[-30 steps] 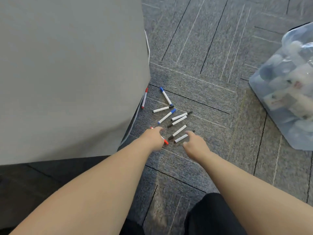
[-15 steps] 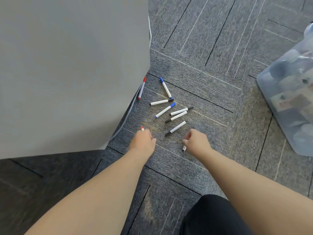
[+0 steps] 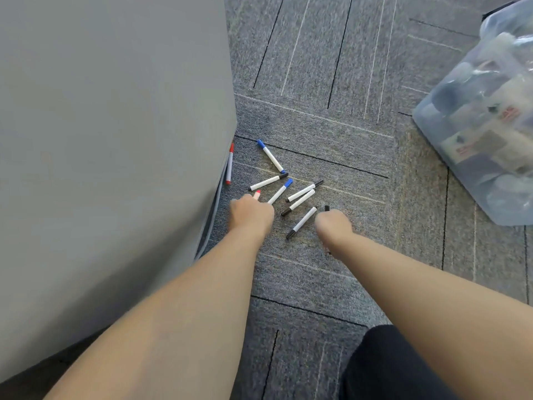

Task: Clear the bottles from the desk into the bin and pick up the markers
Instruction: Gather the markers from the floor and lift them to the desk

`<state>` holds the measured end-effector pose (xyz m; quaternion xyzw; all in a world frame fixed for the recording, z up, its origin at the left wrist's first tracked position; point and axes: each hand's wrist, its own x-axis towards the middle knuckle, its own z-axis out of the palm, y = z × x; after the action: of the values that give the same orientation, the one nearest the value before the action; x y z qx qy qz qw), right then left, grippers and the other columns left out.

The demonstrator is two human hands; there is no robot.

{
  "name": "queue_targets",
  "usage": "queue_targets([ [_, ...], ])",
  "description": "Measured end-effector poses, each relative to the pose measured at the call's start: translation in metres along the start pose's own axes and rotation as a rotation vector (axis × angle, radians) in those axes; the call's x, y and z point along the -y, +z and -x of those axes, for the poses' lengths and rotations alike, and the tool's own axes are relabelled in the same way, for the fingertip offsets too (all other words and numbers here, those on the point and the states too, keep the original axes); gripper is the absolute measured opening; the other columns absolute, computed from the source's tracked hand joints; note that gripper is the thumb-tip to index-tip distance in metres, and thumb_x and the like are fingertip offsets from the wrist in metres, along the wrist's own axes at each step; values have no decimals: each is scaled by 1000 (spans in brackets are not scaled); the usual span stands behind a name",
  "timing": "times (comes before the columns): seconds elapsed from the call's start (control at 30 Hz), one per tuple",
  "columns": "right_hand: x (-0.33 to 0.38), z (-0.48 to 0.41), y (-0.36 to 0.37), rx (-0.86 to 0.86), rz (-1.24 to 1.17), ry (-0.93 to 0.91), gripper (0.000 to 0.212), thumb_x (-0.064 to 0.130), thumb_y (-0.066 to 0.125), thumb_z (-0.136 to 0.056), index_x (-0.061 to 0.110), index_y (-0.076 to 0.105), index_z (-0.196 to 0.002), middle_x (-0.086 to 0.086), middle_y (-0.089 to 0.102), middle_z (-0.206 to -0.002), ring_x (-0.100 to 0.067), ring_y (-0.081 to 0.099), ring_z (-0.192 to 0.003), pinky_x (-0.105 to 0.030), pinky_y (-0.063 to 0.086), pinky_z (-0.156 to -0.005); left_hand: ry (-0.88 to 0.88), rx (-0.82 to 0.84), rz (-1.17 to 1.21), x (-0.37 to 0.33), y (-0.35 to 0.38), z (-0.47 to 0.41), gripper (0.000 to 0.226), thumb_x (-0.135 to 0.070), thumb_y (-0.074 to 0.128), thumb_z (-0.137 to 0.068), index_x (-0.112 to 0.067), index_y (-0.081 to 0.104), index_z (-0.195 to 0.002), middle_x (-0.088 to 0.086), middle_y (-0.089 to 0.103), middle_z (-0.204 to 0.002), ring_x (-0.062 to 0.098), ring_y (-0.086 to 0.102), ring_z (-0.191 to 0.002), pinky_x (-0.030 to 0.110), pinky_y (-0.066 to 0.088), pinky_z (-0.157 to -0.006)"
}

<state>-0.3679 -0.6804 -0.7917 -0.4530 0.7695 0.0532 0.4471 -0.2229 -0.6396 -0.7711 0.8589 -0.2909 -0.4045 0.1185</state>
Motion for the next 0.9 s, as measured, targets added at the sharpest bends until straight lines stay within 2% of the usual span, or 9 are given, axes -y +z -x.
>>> queue_targets([
  [0.07, 7, -1, 10, -11, 23, -30, 26, 18, 42, -95, 7, 45, -72, -5, 47, -66, -20, 43, -56, -27, 27, -46, 74, -6, -59, -1, -1, -9, 22, -12, 48, -92, -6, 60, -109, 14, 61, -113, 26, 53, -84, 28, 40, -60],
  [0.2, 16, -9, 21, -51, 100, -11, 36, 26, 53, -93, 8, 43, -64, -3, 41, -60, -27, 48, -72, -28, 34, -57, 116, 10, -1, -3, -2, -17, 4, -16, 58, -91, -16, 60, -93, 7, 64, -106, 20, 53, -80, 26, 39, -64],
  [0.27, 20, -12, 19, -35, 125, 11, 39, 23, 52, -95, 9, 38, -61, -3, 41, -61, -27, 48, -76, -28, 36, -64, 149, -5, -25, -5, 0, -21, 8, -18, 59, -91, -15, 64, -97, 6, 65, -106, 20, 56, -83, 26, 41, -65],
  [0.4, 16, -17, 9, 81, -59, 56, 32, 19, 41, -92, 3, 49, -66, -13, 53, -65, -24, 46, -53, -29, 35, -52, 243, 26, -152, -10, 10, -29, 33, -29, 64, -90, -12, 63, -118, 6, 66, -118, 26, 62, -106, 32, 51, -83],
  [0.47, 14, -18, 1, 74, -140, 51, 34, 21, 38, -92, 2, 51, -68, -15, 58, -67, -24, 51, -52, -28, 38, -51, 250, 39, -211, -13, 16, -33, 42, -31, 66, -89, -11, 58, -126, 7, 63, -123, 28, 60, -112, 36, 52, -89],
  [0.53, 16, -19, -7, 40, -185, 18, 31, 18, 36, -94, 4, 47, -68, -15, 58, -72, -25, 56, -57, -29, 39, -51, 255, 29, -258, -14, 20, -35, 39, -25, 65, -91, -11, 56, -127, 10, 62, -120, 28, 61, -107, 35, 52, -83],
  [0.67, 22, -24, -15, 28, -143, 14, 28, 16, 37, -96, 6, 44, -72, -10, 47, -65, -22, 41, -55, -27, 29, -48, 260, 79, -258, -18, 17, -37, 37, -16, 58, -91, -7, 55, -127, 12, 62, -116, 26, 59, -93, 29, 44, -67],
  [0.77, 26, -28, -7, 79, -171, 43, 36, 24, 45, -96, 7, 46, -64, -8, 46, -58, -24, 45, -55, -29, 33, -51, 224, 49, -190, -19, 12, -35, 27, -12, 48, -93, -1, 52, -117, 17, 60, -112, 32, 56, -91, 30, 39, -68],
  [0.9, 35, -36, 2, -6, -85, -11, 41, 34, 58, -90, 12, 44, -59, -4, 46, -58, -24, 48, -58, -30, 38, -57, 205, -72, -171, -14, 12, -37, 22, -4, 35, -95, -4, 48, -113, 18, 49, -116, 27, 47, -82, 33, 36, -68],
])
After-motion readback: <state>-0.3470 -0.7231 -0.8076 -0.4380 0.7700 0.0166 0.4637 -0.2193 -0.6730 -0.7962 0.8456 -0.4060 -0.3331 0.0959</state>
